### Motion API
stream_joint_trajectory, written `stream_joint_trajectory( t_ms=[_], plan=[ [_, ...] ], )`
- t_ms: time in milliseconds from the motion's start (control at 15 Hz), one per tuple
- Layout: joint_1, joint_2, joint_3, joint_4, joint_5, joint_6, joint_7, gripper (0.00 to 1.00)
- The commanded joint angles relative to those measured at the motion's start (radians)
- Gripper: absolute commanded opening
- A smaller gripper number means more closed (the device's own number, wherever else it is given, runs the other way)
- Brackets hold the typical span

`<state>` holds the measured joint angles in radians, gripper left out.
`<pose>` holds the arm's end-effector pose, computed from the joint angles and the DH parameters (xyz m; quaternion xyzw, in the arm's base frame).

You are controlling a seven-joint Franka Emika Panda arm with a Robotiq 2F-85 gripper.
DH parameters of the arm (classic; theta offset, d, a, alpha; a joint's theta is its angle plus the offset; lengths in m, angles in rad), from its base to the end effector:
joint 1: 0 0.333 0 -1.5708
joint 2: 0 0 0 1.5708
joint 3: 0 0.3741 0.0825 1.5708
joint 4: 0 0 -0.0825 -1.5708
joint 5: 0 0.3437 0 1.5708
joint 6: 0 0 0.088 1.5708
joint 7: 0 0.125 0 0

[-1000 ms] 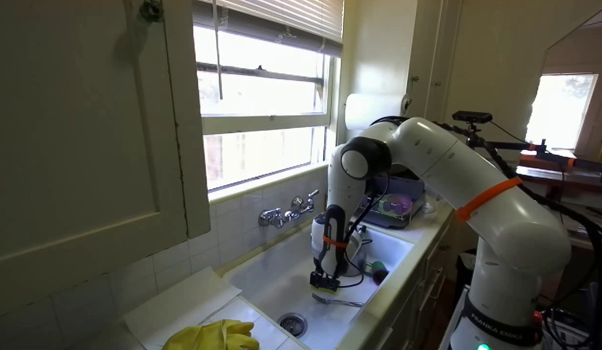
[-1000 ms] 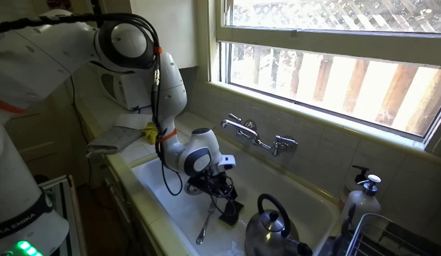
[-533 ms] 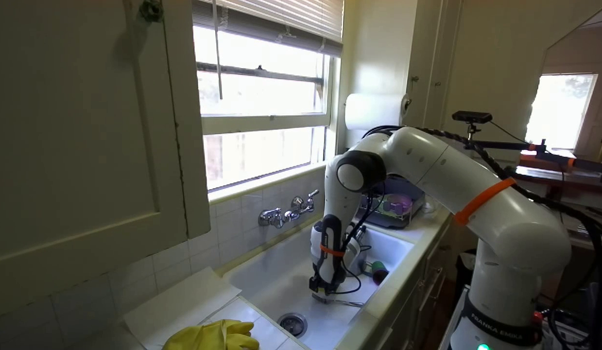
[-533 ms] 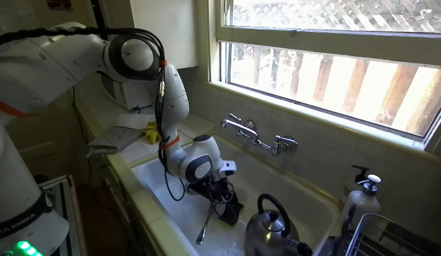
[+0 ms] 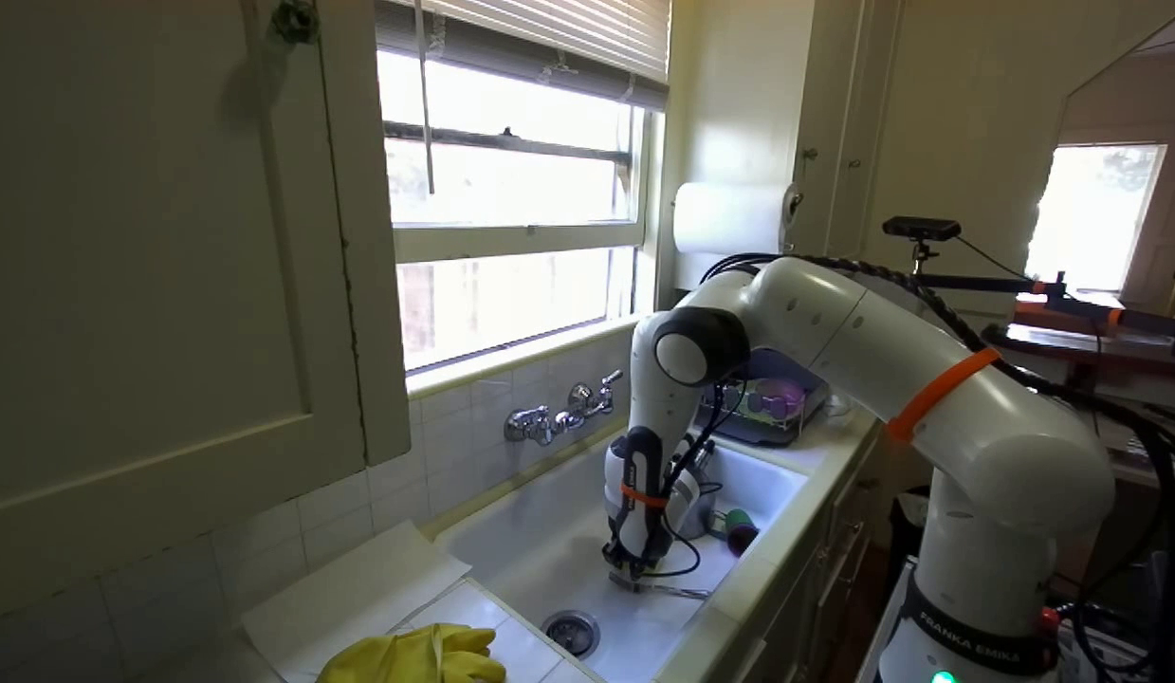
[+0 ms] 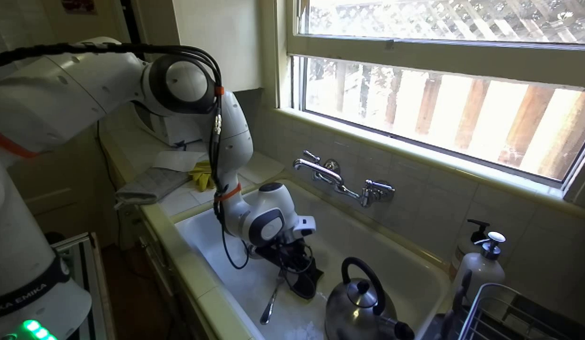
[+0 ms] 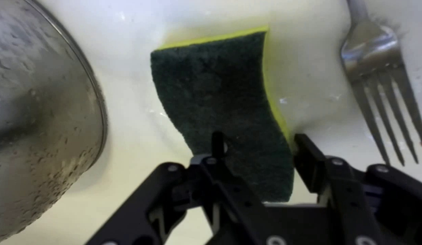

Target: Put the sponge on the dishrack.

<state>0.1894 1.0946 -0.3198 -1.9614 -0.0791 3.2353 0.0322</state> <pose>0.6006 -0.0619 0.0123 0.9840 0.0565 0.0985 0.1371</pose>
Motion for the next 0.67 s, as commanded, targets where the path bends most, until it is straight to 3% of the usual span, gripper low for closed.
stream_joint_trajectory(
  t_ms=[0,200,600],
  plan=[
    [0.004,0.011,-0.006,0.008,0.023,0.037,-0.013,0.25],
    [-0.005,-0.012,0.006,-0.002,0.026,0.053,-0.017,0.03],
    [-0.025,-0.050,0.019,-0.021,0.035,0.059,-0.023,0.02]
  ],
)
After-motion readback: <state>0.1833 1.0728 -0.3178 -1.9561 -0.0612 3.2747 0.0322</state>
